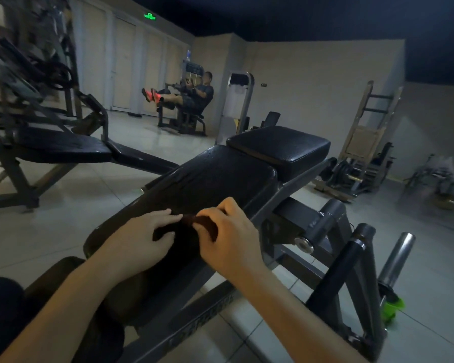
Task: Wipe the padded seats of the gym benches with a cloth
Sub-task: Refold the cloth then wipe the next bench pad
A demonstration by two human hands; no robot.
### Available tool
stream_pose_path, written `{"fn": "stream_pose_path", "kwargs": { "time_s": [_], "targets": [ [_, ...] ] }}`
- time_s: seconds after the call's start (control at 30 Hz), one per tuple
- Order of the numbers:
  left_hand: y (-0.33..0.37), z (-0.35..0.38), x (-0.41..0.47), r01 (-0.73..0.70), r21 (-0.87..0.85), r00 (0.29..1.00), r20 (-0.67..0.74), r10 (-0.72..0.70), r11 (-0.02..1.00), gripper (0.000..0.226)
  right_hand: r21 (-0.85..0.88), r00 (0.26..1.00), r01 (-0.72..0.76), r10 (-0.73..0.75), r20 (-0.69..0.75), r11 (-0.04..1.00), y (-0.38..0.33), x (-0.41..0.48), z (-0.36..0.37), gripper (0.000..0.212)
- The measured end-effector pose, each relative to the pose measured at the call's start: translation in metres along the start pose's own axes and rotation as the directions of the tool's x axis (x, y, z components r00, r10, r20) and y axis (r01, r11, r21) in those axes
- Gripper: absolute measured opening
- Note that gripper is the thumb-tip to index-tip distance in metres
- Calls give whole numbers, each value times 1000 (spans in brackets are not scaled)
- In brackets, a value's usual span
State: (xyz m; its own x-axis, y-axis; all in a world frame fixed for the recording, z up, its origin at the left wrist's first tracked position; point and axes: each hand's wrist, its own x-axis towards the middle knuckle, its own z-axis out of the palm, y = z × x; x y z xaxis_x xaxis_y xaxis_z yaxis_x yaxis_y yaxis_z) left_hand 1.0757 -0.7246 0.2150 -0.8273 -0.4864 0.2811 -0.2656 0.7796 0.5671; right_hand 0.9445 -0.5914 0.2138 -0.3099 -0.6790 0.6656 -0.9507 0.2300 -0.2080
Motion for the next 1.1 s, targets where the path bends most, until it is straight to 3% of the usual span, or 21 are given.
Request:
{"fn": "stream_pose_path", "kwargs": {
  "time_s": [0.07, 0.13, 0.2, 0.27, 0.4, 0.5, 0.63, 0.73, 0.83, 0.97, 1.03, 1.1],
  "targets": [
    [9, 0, -3, -12, -134, 999, 38, 18, 991, 38, 262, 973, -197, 154, 174, 945, -5, 12, -18, 21],
    [17, 0, -7, -2, -331, 1000, -2, 2, 943, 29, 496, 934, -332, 206, 292, 802, -9, 26, -33, 16],
    [26, -3, -9, 26, -568, 999, -18, -44, 822, 26, 619, 923, -378, 227, 310, 689, -13, 41, -42, 16],
    [39, -7, -9, 46, -728, 998, 13, -54, 684, 42, 696, 901, -433, 262, 346, 573, -16, 56, -48, 20],
    [59, -8, 5, 128, -735, 989, 43, -143, 666, 67, 736, 878, -476, 306, 368, 481, -20, 75, -47, 19],
    [63, -13, 16, 210, -718, 975, 103, -197, 664, 69, 748, 870, -485, 333, 363, 453, -18, 82, -47, 15],
    [59, -26, 23, 220, -775, 974, 140, -179, 592, 47, 762, 865, -491, 341, 369, 422, -12, 84, -56, 16],
    [52, -29, 27, 220, -780, 972, 125, -199, 585, 57, 766, 875, -474, 331, 354, 433, -6, 83, -63, 17],
    [48, -30, 27, 188, -834, 977, 102, -190, 519, 30, 789, 850, -515, 317, 420, 335, -1, 78, -66, 20],
    [50, -27, 25, 184, -843, 974, 87, -210, 505, 18, 735, 814, -579, 292, 502, 352, -1, 73, -62, 40],
    [51, -25, 25, 174, -851, 969, 58, -241, 495, 13, 667, 831, -547, 227, 508, 506, -2, 72, -62, 47],
    [50, -25, 26, 156, -861, 964, 26, -265, 485, 11, 554, 854, -480, 218, 473, 680, 1, 73, -62, 34]
  ]
}}
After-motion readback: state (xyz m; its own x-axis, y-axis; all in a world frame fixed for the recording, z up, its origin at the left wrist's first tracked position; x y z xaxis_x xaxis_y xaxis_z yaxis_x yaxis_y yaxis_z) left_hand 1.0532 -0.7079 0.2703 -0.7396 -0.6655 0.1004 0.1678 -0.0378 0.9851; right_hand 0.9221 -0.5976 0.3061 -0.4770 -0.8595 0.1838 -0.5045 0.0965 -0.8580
